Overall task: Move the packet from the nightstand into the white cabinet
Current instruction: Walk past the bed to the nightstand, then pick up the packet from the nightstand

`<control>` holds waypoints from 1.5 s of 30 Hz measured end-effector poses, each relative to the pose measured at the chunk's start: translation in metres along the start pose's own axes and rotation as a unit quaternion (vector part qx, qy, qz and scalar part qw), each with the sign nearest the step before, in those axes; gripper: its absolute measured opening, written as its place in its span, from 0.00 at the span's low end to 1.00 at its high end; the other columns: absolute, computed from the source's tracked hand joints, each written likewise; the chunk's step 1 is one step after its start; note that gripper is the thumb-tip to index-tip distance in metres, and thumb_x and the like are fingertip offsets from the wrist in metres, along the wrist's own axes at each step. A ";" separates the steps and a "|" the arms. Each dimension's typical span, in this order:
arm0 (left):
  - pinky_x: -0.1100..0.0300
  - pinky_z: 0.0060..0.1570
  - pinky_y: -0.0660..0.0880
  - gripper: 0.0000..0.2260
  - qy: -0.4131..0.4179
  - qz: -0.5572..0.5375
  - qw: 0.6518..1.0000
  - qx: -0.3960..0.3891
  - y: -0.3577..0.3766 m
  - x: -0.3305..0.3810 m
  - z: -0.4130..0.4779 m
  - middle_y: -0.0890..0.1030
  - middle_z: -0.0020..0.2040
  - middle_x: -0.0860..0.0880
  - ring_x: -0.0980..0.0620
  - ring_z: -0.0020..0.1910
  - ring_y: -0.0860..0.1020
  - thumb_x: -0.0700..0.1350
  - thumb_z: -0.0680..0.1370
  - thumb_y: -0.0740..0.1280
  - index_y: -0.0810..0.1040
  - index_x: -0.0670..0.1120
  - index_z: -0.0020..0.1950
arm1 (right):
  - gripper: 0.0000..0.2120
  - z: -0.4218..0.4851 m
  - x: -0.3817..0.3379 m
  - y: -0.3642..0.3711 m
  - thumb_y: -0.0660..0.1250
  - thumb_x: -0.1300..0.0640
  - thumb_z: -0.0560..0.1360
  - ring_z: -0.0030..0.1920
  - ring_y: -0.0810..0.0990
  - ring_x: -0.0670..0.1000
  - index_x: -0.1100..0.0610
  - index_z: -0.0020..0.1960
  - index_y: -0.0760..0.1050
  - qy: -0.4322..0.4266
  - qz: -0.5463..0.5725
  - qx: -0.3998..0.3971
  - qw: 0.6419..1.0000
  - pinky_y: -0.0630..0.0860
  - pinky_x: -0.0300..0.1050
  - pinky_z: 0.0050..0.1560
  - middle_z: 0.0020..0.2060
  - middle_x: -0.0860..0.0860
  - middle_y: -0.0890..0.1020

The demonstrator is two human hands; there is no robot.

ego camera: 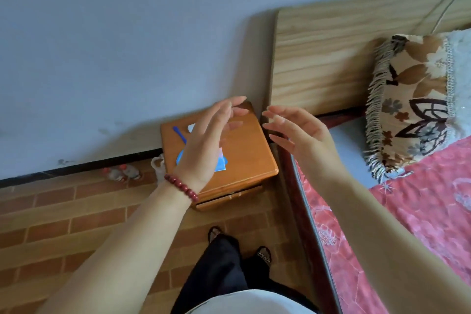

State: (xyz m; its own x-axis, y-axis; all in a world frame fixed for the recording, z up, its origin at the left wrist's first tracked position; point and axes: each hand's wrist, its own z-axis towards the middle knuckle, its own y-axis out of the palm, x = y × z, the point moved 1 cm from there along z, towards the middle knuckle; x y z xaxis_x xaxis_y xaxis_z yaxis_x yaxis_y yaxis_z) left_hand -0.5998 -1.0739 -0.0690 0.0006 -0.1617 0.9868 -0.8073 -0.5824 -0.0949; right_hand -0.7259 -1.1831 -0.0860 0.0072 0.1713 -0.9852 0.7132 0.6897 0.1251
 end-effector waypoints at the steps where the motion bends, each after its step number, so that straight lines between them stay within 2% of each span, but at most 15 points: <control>1: 0.47 0.58 0.70 0.19 -0.005 -0.003 1.000 0.007 -0.009 -0.002 0.003 0.81 0.56 0.53 0.53 0.56 0.78 0.64 0.72 0.52 0.76 0.62 0.55 | 0.07 0.010 0.001 0.009 0.69 0.51 0.69 0.54 0.81 0.52 0.44 0.46 0.82 0.007 0.006 -0.014 1.000 0.76 0.48 0.57 0.49 0.47 0.84; 4: 0.52 0.54 0.71 0.19 -0.013 -0.013 0.999 0.026 -0.029 -0.007 0.015 0.80 0.56 0.52 0.53 0.56 0.78 0.64 0.71 0.52 0.76 0.62 0.54 | 0.06 0.032 0.003 0.029 0.69 0.50 0.69 0.52 0.80 0.47 0.45 0.46 0.82 0.015 0.002 -0.045 0.999 0.76 0.40 0.51 0.48 0.46 0.83; 8: 0.59 0.52 0.71 0.18 -0.013 -0.040 0.998 0.054 -0.061 -0.010 0.043 0.81 0.53 0.51 0.55 0.54 0.78 0.58 0.75 0.53 0.76 0.56 0.57 | 0.06 0.067 0.003 0.057 0.68 0.51 0.69 0.52 0.79 0.48 0.46 0.46 0.81 0.024 -0.004 -0.067 0.997 0.75 0.42 0.52 0.49 0.49 0.82; 12: 0.56 0.55 0.72 0.18 -0.007 -0.025 0.998 0.063 -0.089 -0.008 0.073 0.80 0.55 0.53 0.54 0.57 0.78 0.60 0.74 0.52 0.76 0.59 0.56 | 0.06 0.104 0.000 0.082 0.68 0.51 0.68 0.52 0.79 0.48 0.44 0.44 0.82 0.031 0.002 -0.080 0.996 0.75 0.45 0.55 0.48 0.47 0.83; 15: 0.57 0.51 0.70 0.18 -0.015 -0.023 0.997 0.066 -0.109 -0.011 0.092 0.81 0.54 0.55 0.56 0.54 0.79 0.62 0.74 0.52 0.77 0.62 0.55 | 0.05 0.128 0.001 0.096 0.68 0.50 0.69 0.52 0.80 0.49 0.43 0.43 0.82 0.023 -0.005 -0.082 0.996 0.75 0.46 0.55 0.46 0.45 0.84; 18: 0.54 0.52 0.70 0.18 -0.037 -0.020 0.997 0.068 -0.123 -0.018 0.110 0.81 0.54 0.58 0.58 0.53 0.79 0.65 0.72 0.52 0.76 0.64 0.53 | 0.05 0.148 0.007 0.105 0.68 0.49 0.68 0.52 0.81 0.48 0.42 0.43 0.82 0.028 -0.008 -0.081 0.996 0.76 0.45 0.54 0.46 0.43 0.85; 23: 0.55 0.52 0.70 0.17 -0.060 -0.021 0.995 0.079 -0.136 -0.034 0.134 0.81 0.54 0.58 0.60 0.52 0.79 0.62 0.74 0.52 0.76 0.63 0.54 | 0.06 0.179 0.023 0.110 0.68 0.49 0.69 0.50 0.82 0.47 0.41 0.43 0.82 0.049 -0.025 -0.075 0.996 0.76 0.44 0.53 0.45 0.42 0.85; 27: 0.55 0.53 0.71 0.17 -0.073 -0.031 0.993 0.090 -0.142 -0.049 0.147 0.81 0.54 0.58 0.59 0.53 0.79 0.61 0.74 0.52 0.76 0.62 0.55 | 0.05 0.199 0.039 0.113 0.68 0.52 0.72 0.50 0.81 0.49 0.43 0.43 0.82 0.065 -0.030 -0.078 0.994 0.76 0.48 0.55 0.44 0.42 0.85; 31: 0.57 0.53 0.70 0.18 -0.091 -0.033 0.989 0.107 -0.141 -0.063 0.150 0.81 0.54 0.58 0.59 0.55 0.79 0.61 0.74 0.52 0.76 0.62 0.57 | 0.05 0.210 0.053 0.111 0.68 0.52 0.73 0.56 0.81 0.54 0.43 0.44 0.82 0.075 -0.040 -0.087 0.993 0.76 0.49 0.57 0.49 0.45 0.84; 35: 0.60 0.48 0.70 0.17 -0.121 -0.030 0.986 0.108 -0.135 -0.080 0.154 0.81 0.55 0.57 0.60 0.53 0.79 0.59 0.78 0.52 0.76 0.59 0.60 | 0.05 0.217 0.068 0.105 0.67 0.51 0.74 0.58 0.80 0.52 0.44 0.46 0.81 0.105 -0.054 -0.103 0.988 0.76 0.49 0.58 0.51 0.47 0.84; 37: 0.60 0.49 0.71 0.17 -0.132 -0.023 0.985 0.110 -0.131 -0.094 0.155 0.81 0.55 0.57 0.60 0.53 0.79 0.59 0.78 0.52 0.76 0.58 0.60 | 0.06 0.219 0.082 0.101 0.65 0.50 0.75 0.57 0.80 0.50 0.45 0.48 0.81 0.123 -0.071 -0.110 0.984 0.75 0.49 0.58 0.52 0.47 0.83; 41: 0.51 0.61 0.68 0.21 -0.187 -0.017 0.979 0.085 -0.128 -0.134 0.159 0.79 0.59 0.57 0.54 0.62 0.74 0.67 0.73 0.51 0.76 0.64 0.58 | 0.15 0.221 0.122 0.092 0.55 0.45 0.79 0.58 0.78 0.49 0.46 0.54 0.79 0.188 -0.081 -0.108 0.973 0.74 0.51 0.57 0.56 0.46 0.81; 45: 0.56 0.50 0.69 0.20 -0.228 -0.042 0.969 0.083 -0.123 -0.192 0.161 0.80 0.56 0.60 0.55 0.58 0.75 0.67 0.73 0.52 0.77 0.65 0.55 | 0.21 0.221 0.181 0.080 0.50 0.41 0.79 0.59 0.78 0.49 0.48 0.57 0.78 0.219 -0.070 -0.087 0.969 0.72 0.53 0.58 0.58 0.44 0.81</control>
State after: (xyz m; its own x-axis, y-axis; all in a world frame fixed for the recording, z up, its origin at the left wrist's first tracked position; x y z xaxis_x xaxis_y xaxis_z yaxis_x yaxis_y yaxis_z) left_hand -0.4052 -1.0995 -0.2680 0.3528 -0.4215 0.8354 -0.6874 -0.7225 -0.0742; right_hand -0.5126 -1.2521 -0.2805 -0.4071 0.3232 -0.8543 0.5564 0.8295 0.0486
